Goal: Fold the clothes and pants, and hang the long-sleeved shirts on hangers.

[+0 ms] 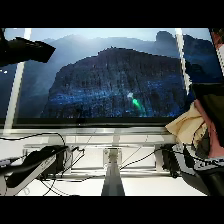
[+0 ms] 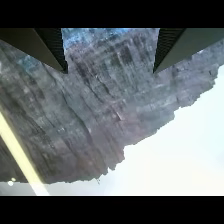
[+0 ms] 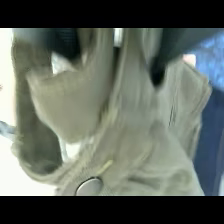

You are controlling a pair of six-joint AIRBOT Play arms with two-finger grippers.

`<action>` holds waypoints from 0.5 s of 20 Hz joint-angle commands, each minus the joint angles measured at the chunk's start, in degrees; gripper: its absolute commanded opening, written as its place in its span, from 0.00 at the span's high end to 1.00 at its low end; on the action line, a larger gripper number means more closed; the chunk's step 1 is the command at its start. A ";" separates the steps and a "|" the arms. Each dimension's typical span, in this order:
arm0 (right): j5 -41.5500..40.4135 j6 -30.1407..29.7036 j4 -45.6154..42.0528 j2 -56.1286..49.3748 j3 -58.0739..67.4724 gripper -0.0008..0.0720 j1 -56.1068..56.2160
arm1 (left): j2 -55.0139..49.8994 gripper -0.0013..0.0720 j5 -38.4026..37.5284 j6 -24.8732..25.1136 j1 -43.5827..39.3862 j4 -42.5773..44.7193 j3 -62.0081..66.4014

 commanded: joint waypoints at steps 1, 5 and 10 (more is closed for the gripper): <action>-1.64 2.19 1.49 0.15 -0.07 0.23 -2.32 | 0.09 0.19 0.04 -0.02 0.04 0.02 0.07; -5.46 0.15 8.48 0.04 -0.15 0.86 -2.23 | 0.09 0.19 0.07 -0.02 0.04 0.02 0.07; -11.08 -11.54 14.91 -1.22 -0.15 0.94 12.81 | 0.09 0.19 0.07 -0.02 0.04 0.02 0.07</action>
